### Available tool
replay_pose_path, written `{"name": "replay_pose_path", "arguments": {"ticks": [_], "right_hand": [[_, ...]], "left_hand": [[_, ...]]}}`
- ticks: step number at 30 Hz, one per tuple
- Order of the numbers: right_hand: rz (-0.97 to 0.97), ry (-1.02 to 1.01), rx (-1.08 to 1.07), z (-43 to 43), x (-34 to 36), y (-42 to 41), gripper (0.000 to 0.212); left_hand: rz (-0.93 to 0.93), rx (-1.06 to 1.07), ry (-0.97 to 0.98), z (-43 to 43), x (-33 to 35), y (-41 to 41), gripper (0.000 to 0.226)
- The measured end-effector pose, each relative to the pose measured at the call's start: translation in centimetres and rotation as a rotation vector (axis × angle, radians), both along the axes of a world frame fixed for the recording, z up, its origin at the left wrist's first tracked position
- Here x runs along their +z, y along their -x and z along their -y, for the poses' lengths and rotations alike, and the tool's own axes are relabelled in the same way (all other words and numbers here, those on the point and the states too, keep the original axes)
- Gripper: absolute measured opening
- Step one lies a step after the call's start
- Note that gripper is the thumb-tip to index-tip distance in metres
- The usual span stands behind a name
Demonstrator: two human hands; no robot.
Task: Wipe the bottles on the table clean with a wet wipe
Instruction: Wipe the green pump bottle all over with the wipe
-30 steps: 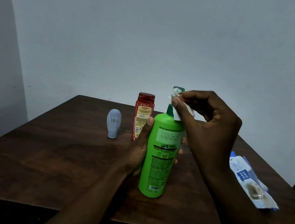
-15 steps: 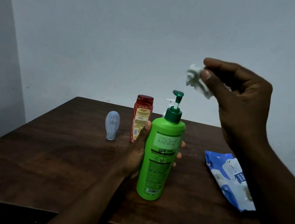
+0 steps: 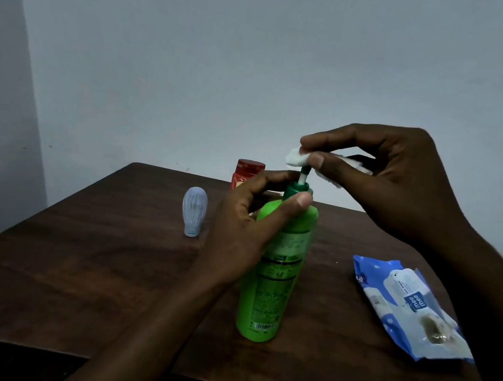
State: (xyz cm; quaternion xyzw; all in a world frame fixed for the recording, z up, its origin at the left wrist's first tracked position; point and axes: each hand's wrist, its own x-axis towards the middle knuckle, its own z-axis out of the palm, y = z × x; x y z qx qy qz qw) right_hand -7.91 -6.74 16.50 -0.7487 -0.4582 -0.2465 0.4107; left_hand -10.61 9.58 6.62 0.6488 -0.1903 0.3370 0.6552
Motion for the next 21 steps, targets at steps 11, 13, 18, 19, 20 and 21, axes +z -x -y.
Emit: {"name": "replay_pose_path", "arguments": {"ticks": [11, 13, 18, 19, 20, 21], "right_hand": [[-0.085, 0.1, -0.081, -0.6, 1.8, -1.9, 0.012], [-0.071, 0.097, -0.055, -0.3, 1.8, -1.6, 0.013], [-0.031, 0.098, -0.015, 1.0, 1.8, -0.1, 0.012], [-0.035, 0.098, -0.015, 1.1, 1.8, 0.0, 0.012], [-0.038, 0.096, -0.018, 1.2, 1.8, -0.1, 0.012], [-0.04, 0.092, -0.023, 1.2, 1.8, -0.2, 0.012]], "left_hand": [[-0.011, 0.013, -0.037, -0.4, 0.3, 0.8, 0.027], [-0.026, -0.007, -0.054, -0.5, 0.4, 0.8, 0.027], [-0.1, -0.09, -0.091, -0.8, 0.5, 0.4, 0.029], [-0.107, -0.125, -0.096, -0.8, 0.4, 0.3, 0.032], [-0.113, -0.164, -0.083, -0.8, 0.4, 0.3, 0.033], [-0.119, -0.194, -0.065, -0.7, 0.4, 0.3, 0.033]]}}
